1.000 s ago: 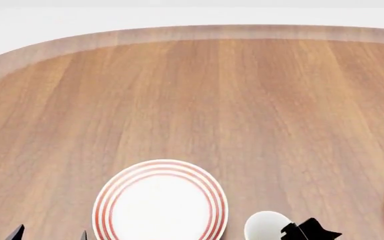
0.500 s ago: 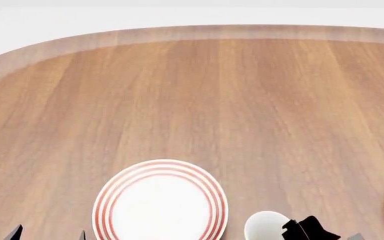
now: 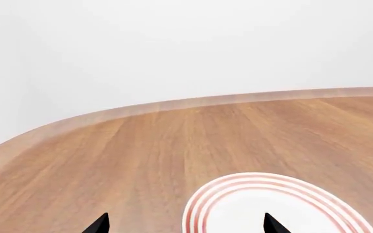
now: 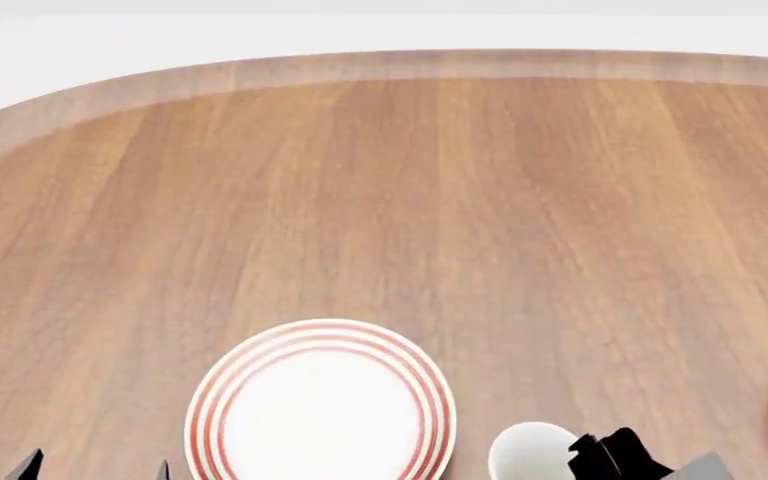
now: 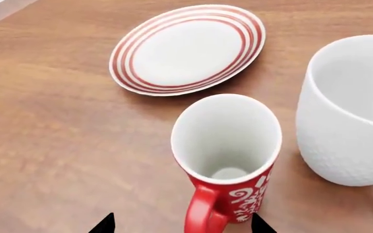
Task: Put the red mug on the left plate.
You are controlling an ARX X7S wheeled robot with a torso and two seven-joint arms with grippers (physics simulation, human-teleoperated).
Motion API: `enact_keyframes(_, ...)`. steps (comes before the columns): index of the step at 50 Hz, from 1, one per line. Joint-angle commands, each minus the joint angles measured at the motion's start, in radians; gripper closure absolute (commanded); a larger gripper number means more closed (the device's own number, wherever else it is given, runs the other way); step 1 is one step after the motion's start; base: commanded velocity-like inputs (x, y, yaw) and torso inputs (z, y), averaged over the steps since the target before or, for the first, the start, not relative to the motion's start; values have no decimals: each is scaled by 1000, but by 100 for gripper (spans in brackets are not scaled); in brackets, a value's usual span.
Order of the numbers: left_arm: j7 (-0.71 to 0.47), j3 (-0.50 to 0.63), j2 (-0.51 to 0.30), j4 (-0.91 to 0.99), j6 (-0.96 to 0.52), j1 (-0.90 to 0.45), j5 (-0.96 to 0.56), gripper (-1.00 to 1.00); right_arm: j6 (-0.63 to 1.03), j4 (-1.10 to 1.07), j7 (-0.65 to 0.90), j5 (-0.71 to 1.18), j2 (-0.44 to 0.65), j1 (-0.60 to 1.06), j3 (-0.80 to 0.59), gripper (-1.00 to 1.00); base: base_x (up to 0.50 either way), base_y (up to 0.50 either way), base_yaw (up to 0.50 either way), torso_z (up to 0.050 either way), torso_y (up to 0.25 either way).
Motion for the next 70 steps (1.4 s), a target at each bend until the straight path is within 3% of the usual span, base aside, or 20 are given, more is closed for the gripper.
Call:
enact_keyframes(1, -5, 5, -7, 1, 1, -1, -4, -100, -31, 92, 1, 4, 4, 43, -7, -100, 0, 0, 0, 0, 0)
enact_keyframes(52, -30, 24, -26, -5, 12, -5, -16, -100, -96, 226, -50, 122, 13, 84, -23, -100, 0, 0, 0, 0, 0)
enact_keyframes(53, -30, 25, -26, -5, 12, -5, -16, -100, -96, 226, -48, 121, 14, 84, -25, 100, 0, 0, 0, 0, 0)
enact_keyframes(70, -35, 29, -33, -4, 16, -6, -24, -100, -78, 144, -26, 141, 28, 55, -48, 100, 0, 0, 0, 0, 0)
